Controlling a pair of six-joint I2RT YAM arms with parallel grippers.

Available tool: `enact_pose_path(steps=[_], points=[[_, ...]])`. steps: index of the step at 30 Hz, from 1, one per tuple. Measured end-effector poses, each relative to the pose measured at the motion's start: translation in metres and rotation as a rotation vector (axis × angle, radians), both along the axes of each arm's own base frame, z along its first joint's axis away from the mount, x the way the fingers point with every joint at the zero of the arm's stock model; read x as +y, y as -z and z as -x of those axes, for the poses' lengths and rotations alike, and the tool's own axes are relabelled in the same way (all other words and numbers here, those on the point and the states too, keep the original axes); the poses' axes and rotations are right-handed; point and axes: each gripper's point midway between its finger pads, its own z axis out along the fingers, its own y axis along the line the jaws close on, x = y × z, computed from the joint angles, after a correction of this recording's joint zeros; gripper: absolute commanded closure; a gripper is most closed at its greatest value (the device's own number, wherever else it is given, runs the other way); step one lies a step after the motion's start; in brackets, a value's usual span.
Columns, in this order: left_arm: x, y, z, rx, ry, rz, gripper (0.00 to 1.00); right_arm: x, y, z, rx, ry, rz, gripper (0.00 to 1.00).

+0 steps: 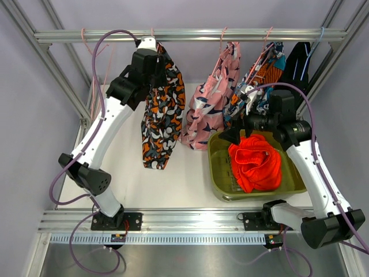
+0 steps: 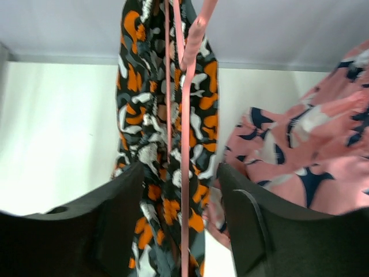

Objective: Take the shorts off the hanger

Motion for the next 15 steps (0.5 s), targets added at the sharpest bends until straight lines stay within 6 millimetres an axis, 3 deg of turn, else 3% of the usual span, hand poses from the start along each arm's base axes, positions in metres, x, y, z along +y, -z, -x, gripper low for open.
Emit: enact_pose_path(steps=[5,10,13,15], points=[[0.003,0.007,-0.012,-0.004,-0.007,-0.073,0.63,0.001,0.005,0.002,0.010,-0.011,0.000,0.00],[0.004,0.002,-0.021,-0.042,-0.001,-0.089,0.91,0.002,0.002,0.002,-0.004,-0.019,-0.007,0.01],[0.002,0.000,-0.025,-0.063,0.011,-0.097,1.00,0.002,0.002,0.002,-0.007,-0.020,-0.008,0.00],[0.001,-0.001,-0.026,-0.077,0.021,-0.106,1.00,0.002,0.002,0.002,-0.006,-0.023,-0.010,0.01]])
